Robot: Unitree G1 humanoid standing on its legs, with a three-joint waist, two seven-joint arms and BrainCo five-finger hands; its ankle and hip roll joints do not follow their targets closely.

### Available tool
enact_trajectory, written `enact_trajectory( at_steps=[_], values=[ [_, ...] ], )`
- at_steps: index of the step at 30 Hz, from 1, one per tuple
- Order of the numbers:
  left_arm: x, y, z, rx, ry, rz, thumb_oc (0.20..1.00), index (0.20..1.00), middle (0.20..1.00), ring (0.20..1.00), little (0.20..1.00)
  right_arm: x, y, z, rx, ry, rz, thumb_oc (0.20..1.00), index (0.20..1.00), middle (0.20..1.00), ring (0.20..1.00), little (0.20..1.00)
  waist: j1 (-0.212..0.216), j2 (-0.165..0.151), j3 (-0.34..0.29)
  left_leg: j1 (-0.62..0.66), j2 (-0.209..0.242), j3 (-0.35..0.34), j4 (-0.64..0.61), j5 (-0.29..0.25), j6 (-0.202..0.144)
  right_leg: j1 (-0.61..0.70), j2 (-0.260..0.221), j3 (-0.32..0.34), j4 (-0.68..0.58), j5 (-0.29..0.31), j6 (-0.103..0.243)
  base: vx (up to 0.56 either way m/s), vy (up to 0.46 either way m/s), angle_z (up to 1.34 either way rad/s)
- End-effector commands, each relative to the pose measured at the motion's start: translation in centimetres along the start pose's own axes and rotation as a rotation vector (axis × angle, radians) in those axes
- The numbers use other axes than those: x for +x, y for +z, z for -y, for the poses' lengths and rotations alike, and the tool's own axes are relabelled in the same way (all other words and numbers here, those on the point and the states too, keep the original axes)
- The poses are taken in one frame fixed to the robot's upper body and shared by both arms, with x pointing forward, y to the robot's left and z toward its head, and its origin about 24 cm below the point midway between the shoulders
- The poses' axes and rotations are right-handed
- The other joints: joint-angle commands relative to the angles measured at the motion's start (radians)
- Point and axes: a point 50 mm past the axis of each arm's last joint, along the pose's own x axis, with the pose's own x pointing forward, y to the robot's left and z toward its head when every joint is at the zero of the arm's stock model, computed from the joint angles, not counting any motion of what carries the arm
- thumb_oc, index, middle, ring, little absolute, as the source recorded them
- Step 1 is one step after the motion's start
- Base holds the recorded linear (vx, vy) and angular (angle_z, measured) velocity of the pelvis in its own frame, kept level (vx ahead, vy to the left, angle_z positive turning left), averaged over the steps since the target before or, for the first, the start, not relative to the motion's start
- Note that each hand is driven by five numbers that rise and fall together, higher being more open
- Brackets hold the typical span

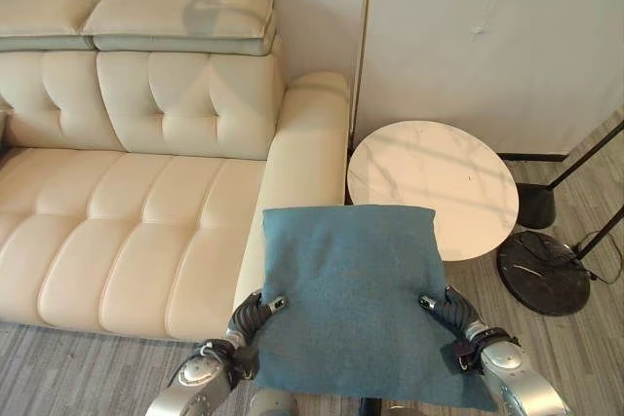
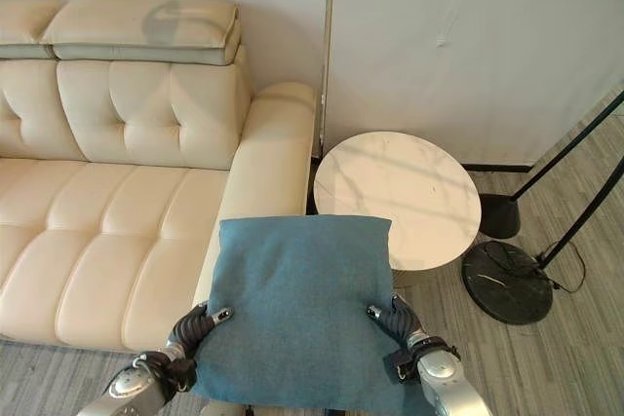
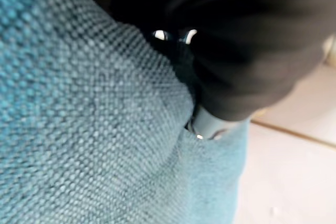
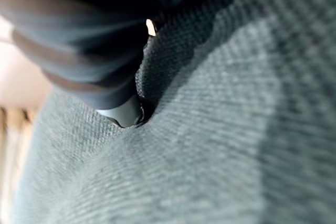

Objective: Pick up all the scattered cushions and arrange them neatly on the sofa.

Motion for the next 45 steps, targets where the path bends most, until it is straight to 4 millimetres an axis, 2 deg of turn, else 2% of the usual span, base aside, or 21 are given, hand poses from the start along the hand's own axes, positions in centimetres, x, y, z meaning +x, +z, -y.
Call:
enact_trajectory(
  at_steps=[1,9,10,13,16,17,18,21,23,24,25,27,29,30,32,34,37,38,39,41,45],
  values=[
    [0.0,5.3,2.4,0.022,-0.146,0.265,0.2,0.2,0.2,0.2,0.2,0.7,7.0,-3.5,0.084,0.17,0.324,0.2,0.2,0.2,0.2,0.2,0.009,-0.048,0.018,-0.046,-0.162,0.013,0.066,-0.185,0.022,0.001,0.018,0.014,-0.102,-0.035,-0.024,-0.19,-0.069,0.72],
    [-0.7,6.6,2.7,0.02,-0.152,0.347,0.2,0.2,0.2,0.2,0.2,0.3,8.9,-3.6,0.142,0.193,0.414,0.2,0.2,0.2,0.2,0.2,0.005,-0.043,0.001,0.059,-0.165,0.03,0.121,-0.304,0.045,-0.019,-0.005,-0.029,-0.13,-0.009,-0.019,-0.11,0.017,0.21],
    [-0.7,6.8,2.8,0.014,-0.158,0.359,0.2,0.2,0.2,0.2,0.2,0.3,9.1,-3.5,0.147,0.193,0.426,0.2,0.2,0.2,0.2,0.2,0.002,-0.044,0.004,0.072,-0.144,0.051,0.169,-0.346,0.042,-0.021,-0.01,-0.027,-0.13,-0.015,-0.016,-0.07,0.075,0.12],
    [-0.7,6.8,2.9,0.014,-0.164,0.364,0.2,0.2,0.2,0.2,0.2,0.2,9.1,-3.3,0.151,0.185,0.428,0.2,0.2,0.2,0.2,0.2,0.0,-0.043,0.005,0.077,-0.137,0.05,0.192,-0.359,0.044,-0.022,-0.013,-0.034,-0.13,-0.017,-0.018,-0.02,0.051,0.24],
    [-0.8,6.8,2.8,0.008,-0.159,0.365,0.2,0.2,0.2,0.2,0.2,0.1,9.1,-2.9,0.154,0.166,0.431,0.2,0.2,0.2,0.2,0.2,-0.008,-0.041,0.006,0.081,-0.108,0.066,0.146,-0.342,0.031,-0.024,-0.022,-0.059,-0.13,-0.019,-0.015,0.0,0.134,0.26],
    [-0.9,6.6,2.6,0.007,-0.152,0.358,0.2,0.2,0.2,0.2,0.2,0.0,9.1,-2.7,0.149,0.158,0.432,0.2,0.2,0.2,0.2,0.2,-0.008,-0.043,0.002,0.078,-0.08,0.075,0.072,-0.306,0.018,-0.027,-0.036,-0.083,-0.13,-0.011,-0.007,0.02,0.132,0.47],
    [-0.9,6.5,2.6,0.007,-0.151,0.357,0.2,0.2,0.2,0.2,0.2,0.0,9.0,-2.7,0.149,0.158,0.432,0.2,0.2,0.2,0.2,0.2,-0.008,-0.043,0.001,0.08,-0.081,0.074,0.067,-0.303,0.018,-0.027,-0.036,-0.083,-0.13,-0.01,-0.007,0.02,0.151,0.46],
    [-1.0,6.7,2.5,0.0,-0.128,0.374,0.2,0.2,0.2,0.2,0.2,0.0,9.3,-2.1,0.133,0.123,0.446,0.2,0.2,0.2,0.2,0.2,-0.006,-0.043,0.002,0.061,-0.014,0.109,-0.025,-0.216,-0.011,-0.027,-0.056,-0.117,-0.13,-0.008,0.005,0.04,0.18,0.38],
    [-0.9,6.9,2.6,-0.003,-0.127,0.383,0.2,0.2,0.2,0.2,0.2,0.0,9.4,-1.9,0.13,0.113,0.453,0.2,0.2,0.2,0.2,0.2,-0.01,-0.042,0.001,0.054,0.001,0.145,-0.046,-0.2,-0.021,-0.02,-0.065,-0.132,-0.13,-0.01,0.01,0.07,0.218,0.3],
    [-0.7,7.2,2.8,-0.007,-0.138,0.395,0.2,0.2,0.2,0.2,0.2,0.1,9.8,-1.5,0.119,0.091,0.466,0.2,0.2,0.2,0.2,0.2,-0.02,-0.034,-0.005,0.064,0.016,0.234,-0.063,-0.178,-0.037,-0.01,-0.076,-0.159,-0.13,-0.008,0.018,0.1,0.288,0.34],
    [-0.5,7.4,3.1,-0.008,-0.152,0.4,0.2,0.2,0.2,0.2,0.2,0.1,9.8,-1.3,0.108,0.077,0.467,0.2,0.2,0.2,0.2,0.2,-0.025,-0.025,-0.012,0.076,0.015,0.268,-0.096,-0.167,-0.041,-0.007,-0.081,-0.176,-0.13,-0.006,0.025,0.21,0.574,0.82],
    [-0.1,7.5,3.3,0.003,-0.167,0.404,0.2,0.2,0.2,0.2,0.2,0.3,9.8,-1.4,0.096,0.06,0.458,0.2,0.2,0.2,0.2,0.2,-0.023,-0.01,-0.043,0.073,-0.026,0.224,-0.096,-0.209,-0.025,0.002,-0.119,-0.192,-0.13,0.015,0.054,0.26,0.531,0.81],
    [-0.2,7.6,3.1,0.016,-0.166,0.401,0.2,0.2,0.2,0.2,0.2,0.4,10.1,-2.0,0.116,0.076,0.472,0.2,0.2,0.2,0.2,0.2,-0.016,-0.024,-0.045,0.083,-0.056,0.215,-0.096,-0.226,-0.001,0.004,-0.144,-0.176,-0.111,0.017,0.069,0.26,0.414,0.69],
    [-0.3,7.9,2.7,0.038,-0.15,0.407,0.2,0.2,0.2,0.2,0.2,0.6,10.3,-2.8,0.113,0.105,0.475,0.2,0.2,0.2,0.2,0.2,-0.004,-0.035,-0.043,0.084,-0.082,0.211,-0.096,-0.248,0.029,-0.011,-0.173,-0.16,-0.073,0.018,0.082,0.19,0.368,0.61],
    [-0.3,7.9,2.5,0.04,-0.141,0.407,0.2,0.2,0.2,0.2,0.2,0.7,10.4,-3.2,0.109,0.115,0.476,0.2,0.2,0.2,0.2,0.2,0.003,-0.041,-0.041,0.085,-0.095,0.21,-0.096,-0.256,0.04,-0.021,-0.188,-0.155,-0.048,0.019,0.089,0.14,0.317,0.15],
    [-0.7,8.2,1.7,0.069,-0.098,0.418,0.2,0.2,0.2,0.2,0.2,1.0,10.7,-4.2,0.116,0.143,0.479,0.2,0.2,0.2,0.2,0.2,0.017,-0.042,-0.026,0.09,-0.138,0.202,-0.096,-0.293,0.087,-0.074,-0.237,-0.138,0.063,0.067,0.116,0.19,0.512,0.09],
    [-0.7,8.3,1.6,0.079,-0.089,0.419,0.2,0.2,0.2,0.2,0.2,1.0,10.6,-4.3,0.119,0.144,0.474,0.2,0.2,0.2,0.2,0.2,0.019,-0.038,-0.026,0.09,-0.151,0.195,-0.096,-0.304,0.101,-0.1,-0.25,-0.113,0.137,0.061,0.117,0.11,0.263,0.05],
    [-0.6,8.4,1.6,0.086,-0.09,0.423,0.2,0.2,0.2,0.2,0.2,1.1,10.5,-4.2,0.12,0.136,0.47,0.2,0.2,0.2,0.2,0.2,0.001,-0.033,-0.021,0.099,-0.161,0.168,-0.096,-0.316,0.106,-0.158,-0.2,-0.009,0.207,0.038,0.103,0.11,0.16,0.01],
    [-0.5,8.5,1.8,0.094,-0.102,0.422,0.2,0.2,0.2,0.2,0.2,1.1,10.5,-4.1,0.123,0.128,0.472,0.2,0.2,0.2,0.2,0.2,-0.008,-0.027,-0.018,0.1,-0.162,0.158,-0.096,-0.318,0.103,-0.185,-0.158,0.038,0.211,0.011,0.094,0.15,0.197,0.1],
    [-0.3,8.4,2.2,0.106,-0.12,0.415,0.2,0.2,0.2,0.2,0.2,1.0,10.3,-3.9,0.145,0.118,0.47,0.2,0.2,0.2,0.2,0.2,-0.018,-0.018,-0.004,0.112,-0.166,0.137,-0.096,-0.317,0.1,-0.237,-0.081,0.085,0.19,-0.029,0.071,0.12,0.077,0.71],
    [-0.2,8.6,2.3,0.116,-0.122,0.423,0.2,0.2,0.2,0.2,0.2,1.0,10.2,-3.5,0.163,0.115,0.465,0.2,0.2,0.2,0.2,0.2,-0.016,-0.028,0.016,0.124,-0.179,0.124,-0.096,-0.311,0.101,-0.296,-0.007,0.091,0.073,0.034,0.063,0.06,-0.041,0.45]
  ],
)
